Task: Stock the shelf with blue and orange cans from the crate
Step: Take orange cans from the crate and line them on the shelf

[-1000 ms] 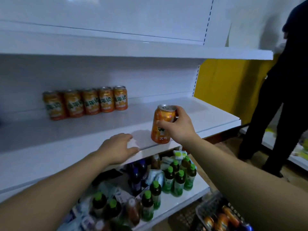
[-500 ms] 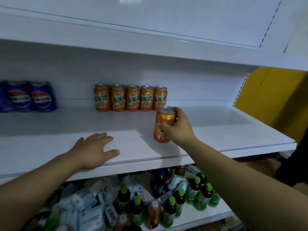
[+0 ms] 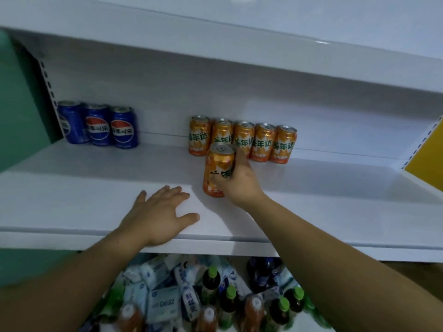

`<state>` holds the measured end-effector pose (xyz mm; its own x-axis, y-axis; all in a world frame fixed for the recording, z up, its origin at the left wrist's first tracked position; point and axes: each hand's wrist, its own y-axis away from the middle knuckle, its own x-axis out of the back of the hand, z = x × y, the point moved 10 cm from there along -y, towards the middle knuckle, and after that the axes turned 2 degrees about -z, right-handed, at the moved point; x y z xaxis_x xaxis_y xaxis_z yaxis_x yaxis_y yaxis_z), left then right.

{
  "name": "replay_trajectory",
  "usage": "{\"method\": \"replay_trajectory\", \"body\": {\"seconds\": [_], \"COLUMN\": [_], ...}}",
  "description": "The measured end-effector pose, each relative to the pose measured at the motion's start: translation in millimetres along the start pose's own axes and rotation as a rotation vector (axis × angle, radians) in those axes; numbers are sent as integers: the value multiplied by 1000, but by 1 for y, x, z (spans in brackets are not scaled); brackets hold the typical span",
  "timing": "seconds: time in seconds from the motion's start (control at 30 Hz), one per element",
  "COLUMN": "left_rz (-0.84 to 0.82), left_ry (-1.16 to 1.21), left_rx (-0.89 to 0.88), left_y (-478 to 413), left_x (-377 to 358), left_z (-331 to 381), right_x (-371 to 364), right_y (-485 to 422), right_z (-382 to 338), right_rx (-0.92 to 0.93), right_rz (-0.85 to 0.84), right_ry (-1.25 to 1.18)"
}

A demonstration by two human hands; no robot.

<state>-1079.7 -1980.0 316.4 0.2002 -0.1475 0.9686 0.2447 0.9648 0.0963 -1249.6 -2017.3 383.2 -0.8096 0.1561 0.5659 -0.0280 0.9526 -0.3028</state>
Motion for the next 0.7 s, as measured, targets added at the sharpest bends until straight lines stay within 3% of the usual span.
{"method": "replay_trajectory", "body": {"seconds": [0.37, 0.7], "left_rz": [3, -31], "left_ry": [11, 3], "left_rx": [-12, 2], "left_y": [1, -3], "left_x": [1, -3], "left_z": [0, -4], "right_x": [-44, -60], "right_y": [-40, -85], "right_z": [0, 6], "right_rx": [67, 78], "right_rz": [60, 75], "right_ry": [-53, 73]}}
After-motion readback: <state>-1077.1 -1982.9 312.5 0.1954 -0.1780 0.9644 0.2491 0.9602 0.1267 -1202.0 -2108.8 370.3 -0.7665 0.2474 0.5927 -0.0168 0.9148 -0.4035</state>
